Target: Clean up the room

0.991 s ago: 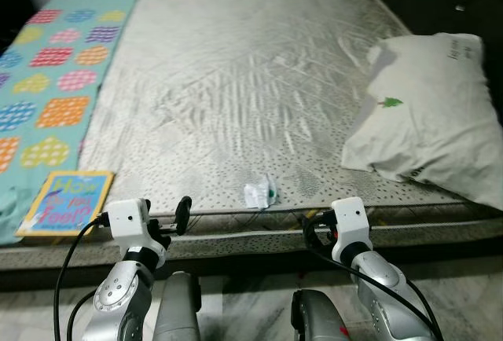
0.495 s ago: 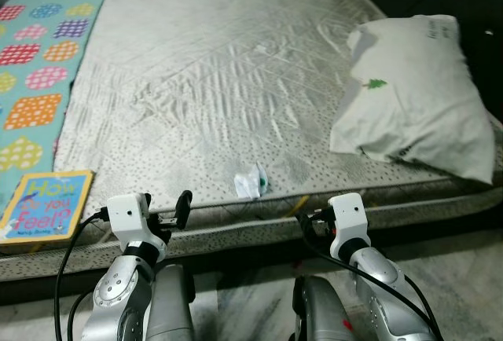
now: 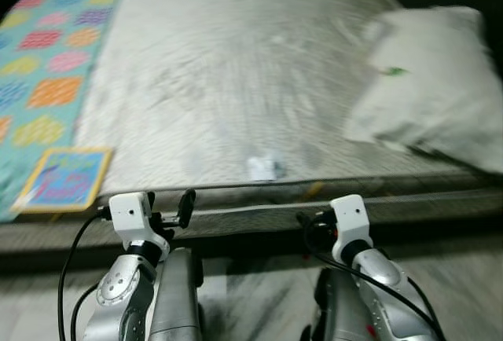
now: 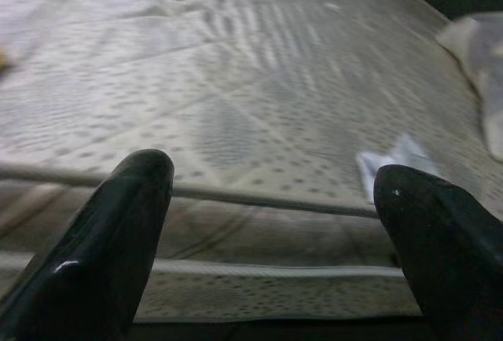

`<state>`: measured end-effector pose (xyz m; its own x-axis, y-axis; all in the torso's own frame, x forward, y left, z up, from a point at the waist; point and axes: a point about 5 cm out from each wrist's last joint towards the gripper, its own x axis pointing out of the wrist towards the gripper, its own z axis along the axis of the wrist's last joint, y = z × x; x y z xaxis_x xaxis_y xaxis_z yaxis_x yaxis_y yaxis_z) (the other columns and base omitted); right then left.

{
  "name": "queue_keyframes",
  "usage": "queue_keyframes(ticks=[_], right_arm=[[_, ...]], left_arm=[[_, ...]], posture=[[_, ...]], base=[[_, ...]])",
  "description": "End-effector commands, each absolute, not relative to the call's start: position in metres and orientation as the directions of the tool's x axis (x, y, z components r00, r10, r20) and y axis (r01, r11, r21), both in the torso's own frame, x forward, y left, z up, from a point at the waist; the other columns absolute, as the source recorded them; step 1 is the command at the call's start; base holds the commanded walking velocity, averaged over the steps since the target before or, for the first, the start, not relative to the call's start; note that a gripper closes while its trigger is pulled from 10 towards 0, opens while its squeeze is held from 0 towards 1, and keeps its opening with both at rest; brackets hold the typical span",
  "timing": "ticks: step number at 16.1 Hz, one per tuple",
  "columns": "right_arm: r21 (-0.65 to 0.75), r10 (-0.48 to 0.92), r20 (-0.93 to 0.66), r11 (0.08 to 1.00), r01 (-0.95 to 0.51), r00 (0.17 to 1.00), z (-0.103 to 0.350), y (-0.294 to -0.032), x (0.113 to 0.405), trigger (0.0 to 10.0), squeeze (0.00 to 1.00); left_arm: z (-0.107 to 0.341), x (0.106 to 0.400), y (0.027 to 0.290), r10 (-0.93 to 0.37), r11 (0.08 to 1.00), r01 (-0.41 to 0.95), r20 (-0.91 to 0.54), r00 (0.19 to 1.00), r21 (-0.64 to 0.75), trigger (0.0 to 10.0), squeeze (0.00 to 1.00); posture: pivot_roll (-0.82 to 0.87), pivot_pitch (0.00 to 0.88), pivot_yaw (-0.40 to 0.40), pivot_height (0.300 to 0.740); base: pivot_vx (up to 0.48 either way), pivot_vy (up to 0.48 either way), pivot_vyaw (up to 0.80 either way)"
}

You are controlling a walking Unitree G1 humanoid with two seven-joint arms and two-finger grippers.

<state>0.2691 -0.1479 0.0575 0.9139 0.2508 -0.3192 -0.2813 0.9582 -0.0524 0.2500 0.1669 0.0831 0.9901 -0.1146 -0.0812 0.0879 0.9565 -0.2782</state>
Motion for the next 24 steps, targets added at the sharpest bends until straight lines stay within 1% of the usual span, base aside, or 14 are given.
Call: queue_keyframes(ticks=[1,5,18,21,23,24], right_arm=[[-0.045,0.264,-0.320,0.955,-0.293,0.910,0.0573,-0.1446,0.2701,10.0,0.00],[-0.039,0.264,-0.322,0.956,-0.291,0.909,0.0564,-0.1450,0.2702,10.0,0.00],[-0.019,0.270,-0.313,0.957,-0.290,0.911,0.0573,-0.1429,0.2725,10.0,0.00],[-0.012,0.271,-0.312,0.957,-0.289,0.910,0.0567,-0.1427,0.2723,10.0,0.00],[-0.020,0.284,-0.311,0.952,-0.305,0.907,0.0565,-0.1416,0.2722,10.0,0.00],[-0.023,0.289,-0.311,0.950,-0.311,0.905,0.0563,-0.1406,0.2719,10.0,0.00]], left_arm=[[0.0813,0.2484,0.1703,-0.109,0.959,0.081,-0.091,0.990,-0.272,10.0,0.00],[0.0812,0.2485,0.1699,-0.115,0.958,0.086,-0.090,0.989,-0.275,10.0,0.00],[0.0810,0.2511,0.1721,-0.117,0.960,0.088,-0.093,0.989,-0.265,10.0,0.00],[0.0801,0.2506,0.1732,-0.091,0.964,0.062,-0.099,0.991,-0.259,10.0,0.00],[0.0795,0.2505,0.1725,-0.100,0.963,0.071,-0.101,0.990,-0.260,10.0,0.00],[0.0794,0.2505,0.1726,-0.102,0.963,0.072,-0.102,0.990,-0.260,10.0,0.00]], posture=[[-0.07,0.124,0.010,0.548],[-0.07,0.123,0.011,0.548],[-0.06,0.133,0.016,0.548],[-0.06,0.130,0.018,0.548],[-0.06,0.127,0.018,0.548],[-0.06,0.126,0.019,0.548]], base=[[0.000,0.000,0.40],[0.213,0.000,0.00],[0.318,0.000,0.00],[0.000,0.000,0.00],[0.000,0.000,0.00],[0.000,0.000,0.79]])
